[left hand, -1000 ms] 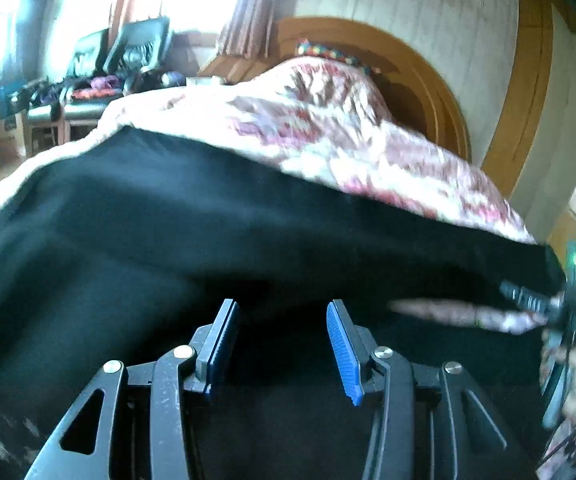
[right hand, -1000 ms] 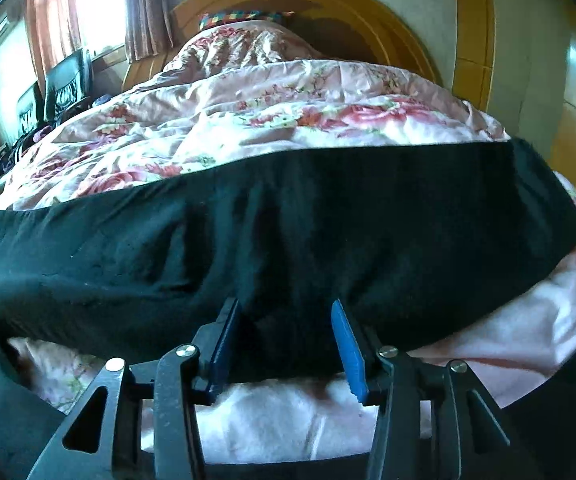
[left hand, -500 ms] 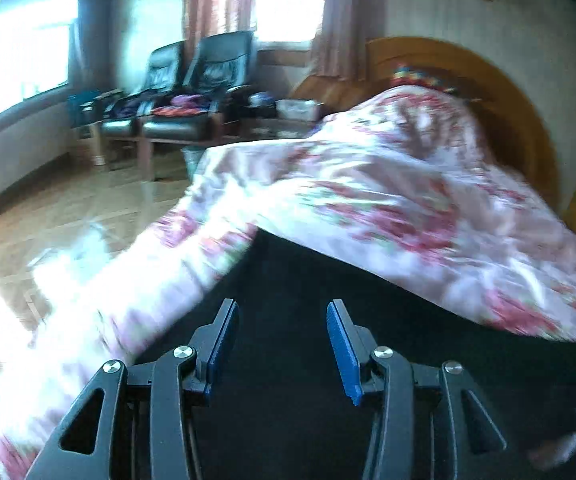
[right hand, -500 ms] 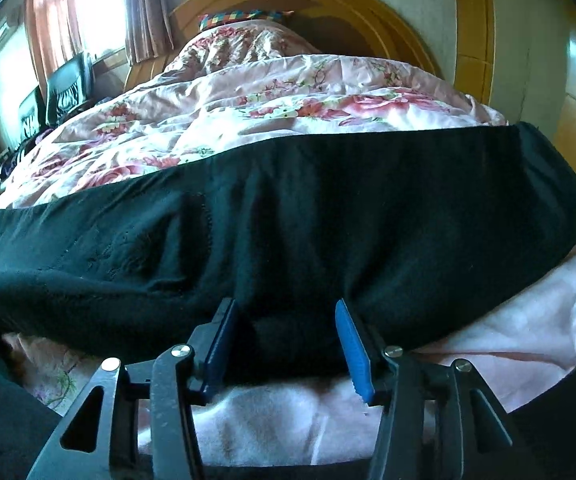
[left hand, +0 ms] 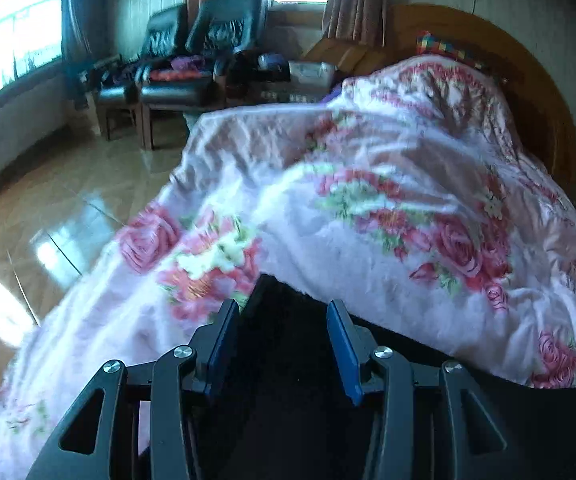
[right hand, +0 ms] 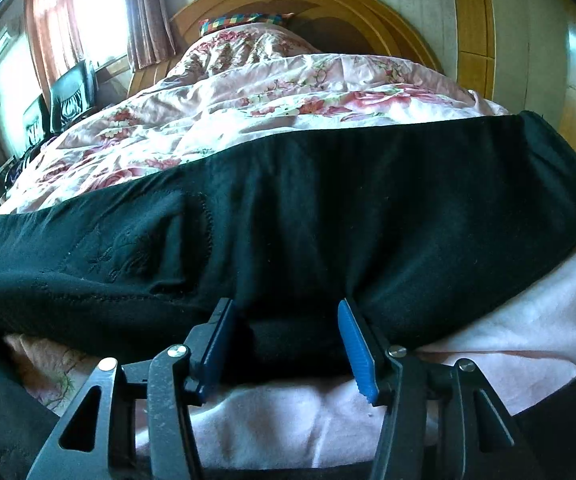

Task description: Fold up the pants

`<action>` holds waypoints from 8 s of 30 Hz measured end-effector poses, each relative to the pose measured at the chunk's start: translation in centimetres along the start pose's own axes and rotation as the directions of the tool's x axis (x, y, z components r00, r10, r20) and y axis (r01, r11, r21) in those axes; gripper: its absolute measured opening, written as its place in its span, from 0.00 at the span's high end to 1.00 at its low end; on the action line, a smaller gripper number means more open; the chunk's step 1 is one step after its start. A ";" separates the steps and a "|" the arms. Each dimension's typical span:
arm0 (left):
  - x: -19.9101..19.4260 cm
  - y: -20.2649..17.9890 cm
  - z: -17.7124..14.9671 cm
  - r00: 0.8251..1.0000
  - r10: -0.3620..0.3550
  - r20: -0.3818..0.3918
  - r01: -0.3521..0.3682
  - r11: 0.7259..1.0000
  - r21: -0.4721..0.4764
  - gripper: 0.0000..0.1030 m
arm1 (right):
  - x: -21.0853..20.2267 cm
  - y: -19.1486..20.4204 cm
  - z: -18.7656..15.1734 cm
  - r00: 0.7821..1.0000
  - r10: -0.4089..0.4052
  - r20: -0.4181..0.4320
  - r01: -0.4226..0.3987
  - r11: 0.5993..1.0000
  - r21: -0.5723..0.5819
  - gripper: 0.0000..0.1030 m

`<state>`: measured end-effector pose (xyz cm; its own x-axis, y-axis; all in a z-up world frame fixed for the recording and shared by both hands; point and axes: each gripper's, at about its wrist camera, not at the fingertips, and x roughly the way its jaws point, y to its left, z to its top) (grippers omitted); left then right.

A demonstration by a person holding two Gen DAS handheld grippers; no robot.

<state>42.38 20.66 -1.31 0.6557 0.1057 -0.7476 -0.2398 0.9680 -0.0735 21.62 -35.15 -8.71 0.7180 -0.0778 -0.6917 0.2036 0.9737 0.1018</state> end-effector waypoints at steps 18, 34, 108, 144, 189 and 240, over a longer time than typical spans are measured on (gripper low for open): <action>-10.1 -0.9 -3.5 0.984 -0.006 0.180 0.022 0.996 -0.089 0.91 | 0.3 0.0 -0.2 1.000 -0.002 0.008 0.002 1.000 0.000 0.47; -19.9 4.1 -18.2 0.955 -0.175 0.241 0.233 0.941 -0.243 0.91 | 0.1 2.2 0.3 0.990 -0.131 -0.045 0.125 0.985 -0.118 0.46; -19.2 13.8 -28.3 0.848 -0.449 0.282 0.512 0.552 -0.659 0.81 | -8.3 12.9 -5.3 0.800 0.597 -0.061 -0.517 0.738 0.434 0.91; -23.7 19.1 -30.0 0.908 -0.229 0.352 0.411 0.657 -0.633 0.82 | -12.5 17.2 -12.5 0.709 0.675 -0.203 -0.653 0.738 0.172 0.91; -26.0 -8.3 -32.2 0.818 -0.571 -0.068 0.575 0.808 0.130 0.47 | -13.0 1.0 -13.3 0.825 0.565 0.004 -0.473 0.686 0.553 0.69; -20.9 -2.9 -28.8 0.944 -0.318 0.088 0.323 0.945 -0.045 0.45 | -18.6 -19.5 -5.5 0.986 0.078 0.150 -0.150 0.815 0.560 0.91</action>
<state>8.81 9.07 -4.47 0.7581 -0.1883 -0.6244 -0.0470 0.9392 -0.3402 0.68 -51.50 -1.75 0.8235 -0.0324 -0.5663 0.4308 0.6853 0.5872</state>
